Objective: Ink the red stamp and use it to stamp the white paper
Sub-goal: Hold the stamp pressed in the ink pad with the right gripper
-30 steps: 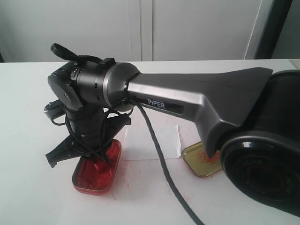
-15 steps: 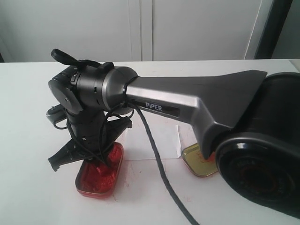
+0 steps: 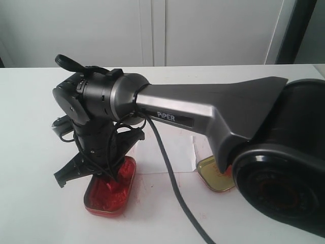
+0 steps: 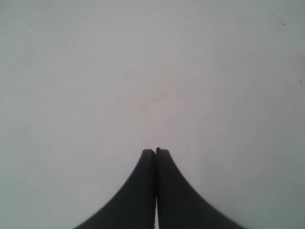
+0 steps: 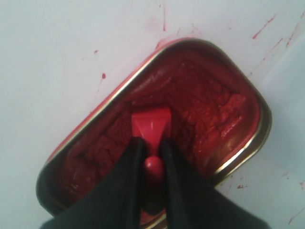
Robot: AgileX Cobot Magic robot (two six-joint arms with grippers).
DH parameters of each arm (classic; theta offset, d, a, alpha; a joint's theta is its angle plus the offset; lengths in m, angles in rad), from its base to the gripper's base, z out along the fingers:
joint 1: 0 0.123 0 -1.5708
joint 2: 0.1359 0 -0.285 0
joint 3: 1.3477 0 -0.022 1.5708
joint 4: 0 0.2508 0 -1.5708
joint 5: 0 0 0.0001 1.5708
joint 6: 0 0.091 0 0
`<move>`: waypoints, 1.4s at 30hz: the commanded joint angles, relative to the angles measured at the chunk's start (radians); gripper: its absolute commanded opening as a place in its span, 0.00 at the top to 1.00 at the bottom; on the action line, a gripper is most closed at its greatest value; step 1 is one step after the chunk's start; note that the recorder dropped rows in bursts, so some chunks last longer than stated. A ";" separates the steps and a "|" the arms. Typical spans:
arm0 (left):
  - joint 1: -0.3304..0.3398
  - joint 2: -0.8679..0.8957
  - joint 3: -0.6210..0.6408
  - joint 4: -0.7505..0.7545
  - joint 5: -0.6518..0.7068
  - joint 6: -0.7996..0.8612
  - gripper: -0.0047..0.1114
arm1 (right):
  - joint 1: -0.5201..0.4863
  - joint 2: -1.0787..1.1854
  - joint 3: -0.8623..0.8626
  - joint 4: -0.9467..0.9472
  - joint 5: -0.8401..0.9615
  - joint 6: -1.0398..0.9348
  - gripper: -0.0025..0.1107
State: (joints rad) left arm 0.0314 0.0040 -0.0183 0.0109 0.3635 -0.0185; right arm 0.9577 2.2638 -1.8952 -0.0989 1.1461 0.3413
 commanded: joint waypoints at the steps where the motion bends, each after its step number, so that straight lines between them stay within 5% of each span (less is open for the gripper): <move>1: -0.008 -0.004 0.007 -0.003 0.000 -0.003 0.96 | 0.001 -0.024 -0.001 -0.010 -0.012 0.001 0.98; 42: -0.008 -0.004 0.007 -0.003 0.000 -0.003 0.96 | 0.012 -0.014 0.001 -0.079 -0.034 0.030 0.98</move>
State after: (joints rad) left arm 0.0314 0.0040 -0.0183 0.0109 0.3635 -0.0185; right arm 0.9661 2.2475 -1.8952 -0.1632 1.1030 0.3651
